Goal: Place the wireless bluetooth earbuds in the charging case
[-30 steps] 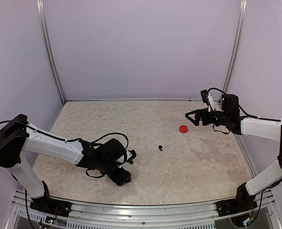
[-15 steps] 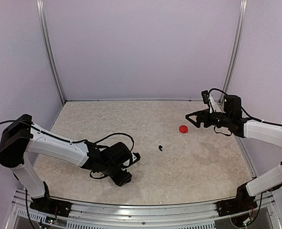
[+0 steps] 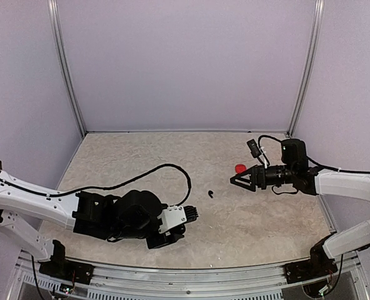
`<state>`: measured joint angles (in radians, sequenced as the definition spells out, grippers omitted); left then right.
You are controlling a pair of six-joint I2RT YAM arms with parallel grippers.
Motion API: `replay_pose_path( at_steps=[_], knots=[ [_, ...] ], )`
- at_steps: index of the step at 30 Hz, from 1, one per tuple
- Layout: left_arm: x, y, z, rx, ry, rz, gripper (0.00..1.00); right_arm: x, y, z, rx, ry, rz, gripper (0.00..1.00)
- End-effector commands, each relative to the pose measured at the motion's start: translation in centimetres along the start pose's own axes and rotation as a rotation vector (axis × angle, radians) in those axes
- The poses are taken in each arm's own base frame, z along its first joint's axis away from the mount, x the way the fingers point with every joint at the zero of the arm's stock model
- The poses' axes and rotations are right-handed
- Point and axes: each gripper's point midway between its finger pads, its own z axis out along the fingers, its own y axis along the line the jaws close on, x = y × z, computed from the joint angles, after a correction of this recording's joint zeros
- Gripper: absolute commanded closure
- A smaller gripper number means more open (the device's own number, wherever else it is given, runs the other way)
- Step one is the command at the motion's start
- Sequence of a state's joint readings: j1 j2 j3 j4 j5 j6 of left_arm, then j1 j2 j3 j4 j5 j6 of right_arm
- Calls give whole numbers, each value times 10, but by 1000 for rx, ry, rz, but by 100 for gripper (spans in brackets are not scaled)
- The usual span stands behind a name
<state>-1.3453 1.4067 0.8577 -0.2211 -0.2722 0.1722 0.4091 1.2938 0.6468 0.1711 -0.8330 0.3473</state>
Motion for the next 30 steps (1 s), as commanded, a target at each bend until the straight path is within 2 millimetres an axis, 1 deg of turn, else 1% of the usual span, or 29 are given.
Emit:
replay_pose_path(
  at_steps=[1, 5, 10, 15, 18, 24, 27, 30],
  knots=[
    [-36, 7, -19, -67, -122, 169, 57, 9, 48, 6, -185, 50, 18, 10],
    [-49, 1, -22, -86, -135, 246, 57, 24, 79, 15, -279, 109, 34, 11],
    [-53, -8, -15, -114, -107, 336, 57, 40, 110, 25, -359, 174, 58, 11],
    [-58, -15, -9, -108, -116, 371, 57, 69, 126, 41, -403, 265, 84, 12],
    [-59, -17, -7, -101, -117, 382, 57, 82, 139, 50, -429, 307, 78, 13],
    [-60, -22, -5, -86, -121, 402, 57, 95, 151, 67, -430, 359, 54, 18],
    [-59, -26, -4, -78, -120, 414, 57, 97, 158, 74, -446, 374, 44, 22],
    [-60, -28, -3, -79, -123, 424, 57, 101, 161, 81, -452, 389, 46, 26]
  ],
)
